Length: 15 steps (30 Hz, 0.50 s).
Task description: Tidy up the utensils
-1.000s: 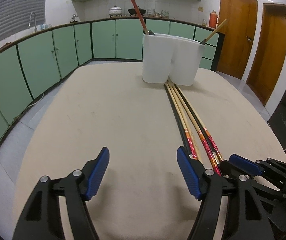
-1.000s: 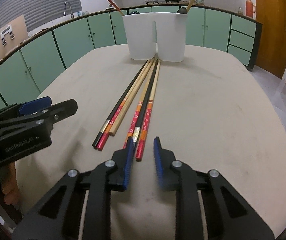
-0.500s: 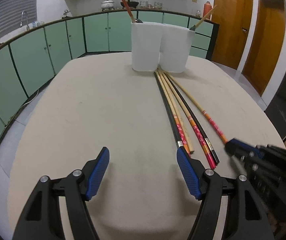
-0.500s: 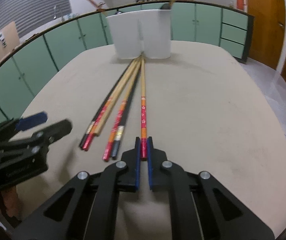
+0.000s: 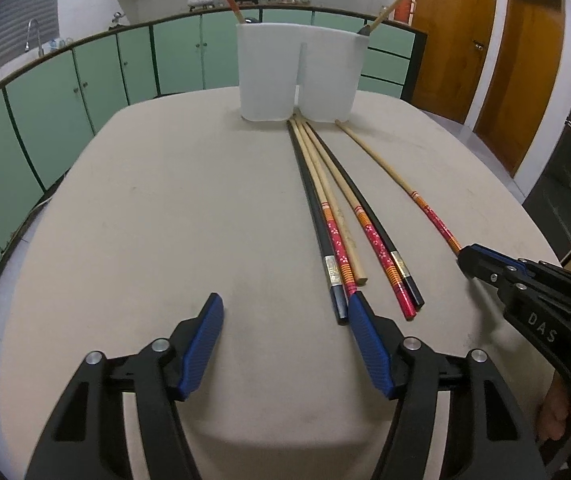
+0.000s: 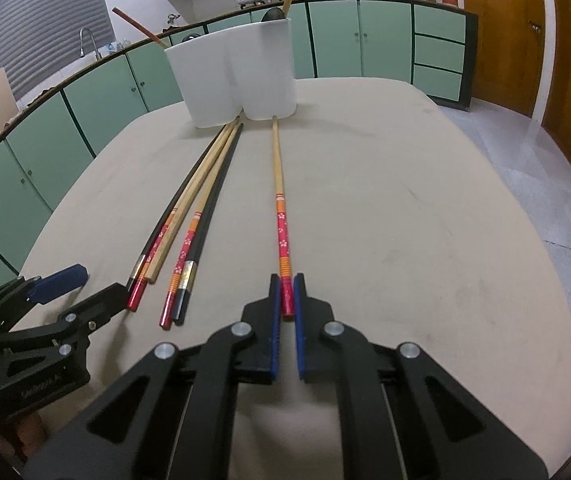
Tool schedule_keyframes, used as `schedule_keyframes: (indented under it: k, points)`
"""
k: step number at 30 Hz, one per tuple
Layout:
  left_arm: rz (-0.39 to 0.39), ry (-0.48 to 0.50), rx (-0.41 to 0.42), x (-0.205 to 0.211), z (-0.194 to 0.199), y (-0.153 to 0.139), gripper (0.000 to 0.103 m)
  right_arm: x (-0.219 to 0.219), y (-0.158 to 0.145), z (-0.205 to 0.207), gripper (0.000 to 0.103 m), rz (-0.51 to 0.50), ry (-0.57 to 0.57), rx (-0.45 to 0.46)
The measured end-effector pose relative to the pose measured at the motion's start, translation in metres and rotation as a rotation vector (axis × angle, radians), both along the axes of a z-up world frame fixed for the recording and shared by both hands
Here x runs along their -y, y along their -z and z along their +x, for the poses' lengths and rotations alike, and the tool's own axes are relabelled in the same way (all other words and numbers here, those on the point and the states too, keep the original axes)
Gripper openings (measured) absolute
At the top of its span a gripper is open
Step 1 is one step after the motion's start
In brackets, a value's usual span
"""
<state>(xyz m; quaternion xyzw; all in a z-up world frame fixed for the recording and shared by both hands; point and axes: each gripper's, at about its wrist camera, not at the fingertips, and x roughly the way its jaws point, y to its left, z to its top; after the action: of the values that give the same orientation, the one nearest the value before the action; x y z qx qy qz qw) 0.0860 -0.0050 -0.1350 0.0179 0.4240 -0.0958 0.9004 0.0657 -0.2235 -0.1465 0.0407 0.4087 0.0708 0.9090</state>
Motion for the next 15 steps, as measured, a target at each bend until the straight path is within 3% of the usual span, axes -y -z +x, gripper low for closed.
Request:
schedule_keyframes:
  k: [7, 10, 11, 13, 15]
  points:
    - [0.004, -0.028, -0.002, -0.004, 0.002, -0.001, 0.063, -0.005, -0.002, -0.003, 0.008, 0.000, -0.033, 0.008]
    - [-0.006, -0.028, -0.002, -0.004, 0.004, -0.002, 0.058, -0.005, -0.009, -0.006, 0.009, 0.011, -0.045, 0.043]
    - [-0.013, -0.031, 0.002, -0.004, 0.004, -0.003, 0.057, -0.004, -0.013, -0.008, 0.011, 0.009, -0.047, 0.062]
    - [-0.029, -0.041, 0.008, -0.007, 0.002, -0.006, 0.057, 0.000, -0.020, -0.014, 0.025, -0.007, -0.050, 0.099]
    - [-0.047, -0.053, 0.011, -0.009, -0.001, -0.009, 0.057, 0.003, -0.023, -0.019, 0.030, -0.013, -0.057, 0.105]
